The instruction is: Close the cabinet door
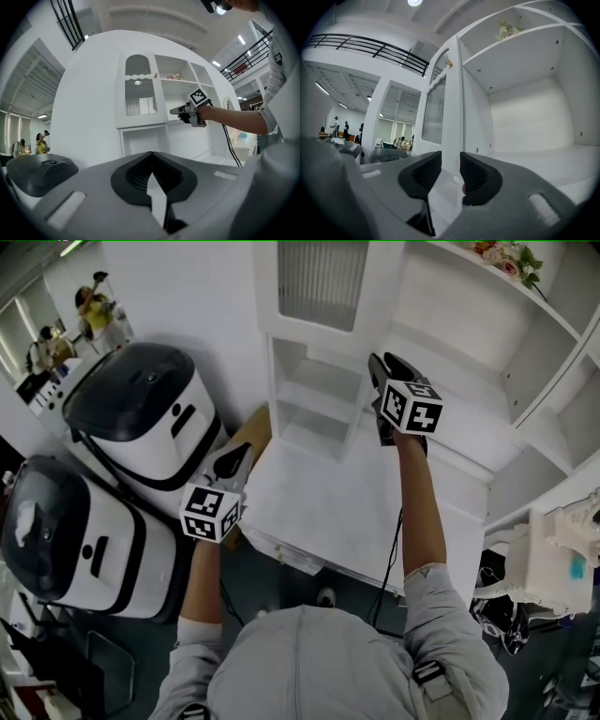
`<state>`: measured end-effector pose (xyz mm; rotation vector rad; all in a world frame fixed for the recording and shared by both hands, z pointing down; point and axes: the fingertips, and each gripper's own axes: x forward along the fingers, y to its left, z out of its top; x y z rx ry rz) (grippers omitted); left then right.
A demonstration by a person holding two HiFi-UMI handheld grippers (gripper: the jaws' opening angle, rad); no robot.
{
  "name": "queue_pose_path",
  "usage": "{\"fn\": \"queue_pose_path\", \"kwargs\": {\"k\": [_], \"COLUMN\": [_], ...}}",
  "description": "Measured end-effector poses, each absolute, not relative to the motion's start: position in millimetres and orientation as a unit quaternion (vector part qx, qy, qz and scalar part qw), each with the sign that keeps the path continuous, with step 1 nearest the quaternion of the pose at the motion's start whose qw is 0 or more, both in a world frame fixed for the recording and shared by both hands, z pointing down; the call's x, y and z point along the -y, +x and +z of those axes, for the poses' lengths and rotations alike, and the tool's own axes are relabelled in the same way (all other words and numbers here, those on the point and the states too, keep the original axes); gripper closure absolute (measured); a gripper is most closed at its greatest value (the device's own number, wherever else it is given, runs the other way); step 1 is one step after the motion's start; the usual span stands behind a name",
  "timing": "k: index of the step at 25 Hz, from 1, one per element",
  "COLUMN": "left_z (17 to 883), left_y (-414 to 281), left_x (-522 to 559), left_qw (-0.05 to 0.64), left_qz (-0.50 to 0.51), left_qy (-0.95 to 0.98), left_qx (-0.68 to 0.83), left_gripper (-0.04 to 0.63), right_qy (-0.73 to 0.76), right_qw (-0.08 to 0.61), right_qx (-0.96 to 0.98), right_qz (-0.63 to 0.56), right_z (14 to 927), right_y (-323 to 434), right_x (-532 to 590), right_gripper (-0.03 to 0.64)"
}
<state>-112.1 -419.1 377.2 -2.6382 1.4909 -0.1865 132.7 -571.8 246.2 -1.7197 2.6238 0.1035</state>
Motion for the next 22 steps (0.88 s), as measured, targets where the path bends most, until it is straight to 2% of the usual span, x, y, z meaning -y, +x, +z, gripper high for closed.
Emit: {"fn": "queue_pose_path", "kwargs": {"k": [15, 22], "left_z": [313, 297], "left_y": [-62, -32], "left_x": [405, 390], "left_qw": [0.130, 0.153], "left_qz": [-0.036, -0.036], "left_qy": [-0.900, -0.913], "left_qx": [-0.414, -0.376], "left_gripper": [0.578, 0.578], "right_qy": [-0.594, -0.611], "right_qw": [-0.048, -0.053], "right_qx": [-0.794, -0.784], "right_qz": [0.122, 0.095], "right_z": [244, 265], "right_y": [161, 172], "right_x": [423, 372], "right_gripper": [0.614, 0.615]}}
